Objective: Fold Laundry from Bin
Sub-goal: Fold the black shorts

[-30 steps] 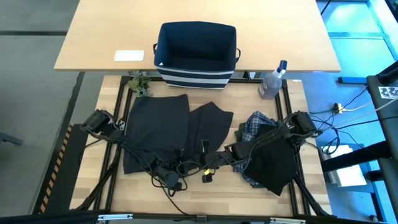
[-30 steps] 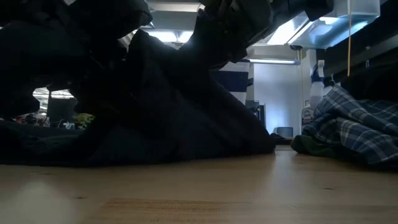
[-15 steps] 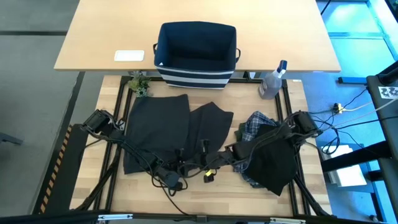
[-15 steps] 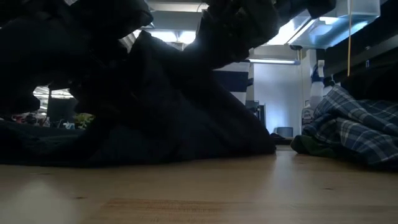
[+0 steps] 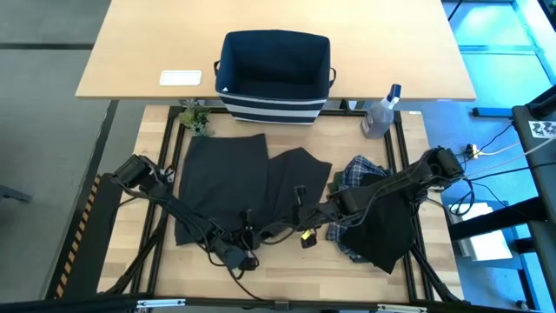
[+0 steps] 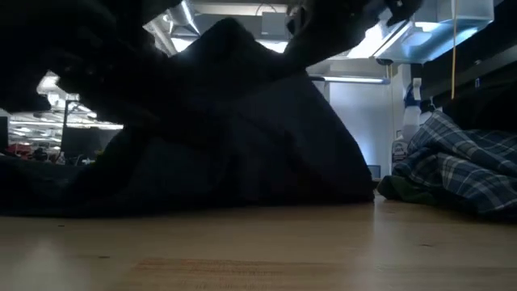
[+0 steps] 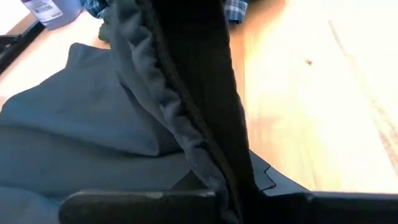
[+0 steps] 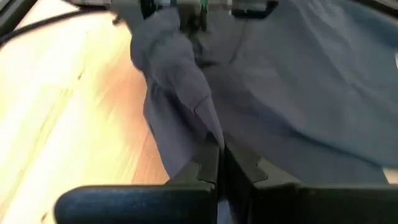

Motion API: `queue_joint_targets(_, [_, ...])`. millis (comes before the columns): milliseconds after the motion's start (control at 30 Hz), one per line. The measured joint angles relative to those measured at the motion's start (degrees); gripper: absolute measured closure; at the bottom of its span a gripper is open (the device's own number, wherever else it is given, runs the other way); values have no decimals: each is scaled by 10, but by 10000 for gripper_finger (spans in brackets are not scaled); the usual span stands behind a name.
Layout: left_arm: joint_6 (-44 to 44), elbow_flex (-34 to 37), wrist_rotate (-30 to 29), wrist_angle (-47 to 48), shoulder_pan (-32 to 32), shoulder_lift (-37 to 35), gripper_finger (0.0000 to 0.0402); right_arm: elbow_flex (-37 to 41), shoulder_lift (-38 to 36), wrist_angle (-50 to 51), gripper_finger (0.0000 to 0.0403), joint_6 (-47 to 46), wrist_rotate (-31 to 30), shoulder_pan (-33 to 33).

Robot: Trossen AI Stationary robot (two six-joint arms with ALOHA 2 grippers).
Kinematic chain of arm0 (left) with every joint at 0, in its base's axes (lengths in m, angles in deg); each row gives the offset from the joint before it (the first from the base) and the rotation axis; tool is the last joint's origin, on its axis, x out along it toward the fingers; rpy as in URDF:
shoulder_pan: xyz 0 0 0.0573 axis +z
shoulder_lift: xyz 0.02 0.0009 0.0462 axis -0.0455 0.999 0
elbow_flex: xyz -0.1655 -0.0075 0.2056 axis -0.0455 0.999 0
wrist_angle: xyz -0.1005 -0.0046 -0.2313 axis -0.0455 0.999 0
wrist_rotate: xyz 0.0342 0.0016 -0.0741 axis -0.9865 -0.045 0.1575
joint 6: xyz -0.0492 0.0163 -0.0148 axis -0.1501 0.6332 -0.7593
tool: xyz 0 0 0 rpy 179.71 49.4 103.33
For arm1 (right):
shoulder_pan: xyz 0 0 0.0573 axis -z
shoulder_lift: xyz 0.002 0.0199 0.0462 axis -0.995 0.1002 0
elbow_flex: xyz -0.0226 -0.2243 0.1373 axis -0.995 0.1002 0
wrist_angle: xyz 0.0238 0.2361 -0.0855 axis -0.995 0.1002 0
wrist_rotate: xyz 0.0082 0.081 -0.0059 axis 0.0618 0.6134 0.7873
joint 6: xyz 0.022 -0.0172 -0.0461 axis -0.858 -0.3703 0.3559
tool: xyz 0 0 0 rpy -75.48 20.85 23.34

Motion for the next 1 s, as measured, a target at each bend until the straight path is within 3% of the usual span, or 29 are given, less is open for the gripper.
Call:
queue_joint_targets(200, [-11,1,-2,2,-18,-6,396,0,-4,72,371,6,30,1])
queue_joint_targets(433, [-14,1,-16,-2,-39,-6,396,5,-5,236,259,-24,-7,1])
queue_joint_targets(567, [-15,1,-36,-4,-50,-9,396,64,-4,203,188,-33,10,1])
queue_joint_targets(700, [-20,1,-46,4,-57,-11,396,119,-4,146,142,-28,8,0])
queue_joint_targets(1000, [-40,1,-65,10,-80,-24,396,162,-4,116,129,-12,-83,6])
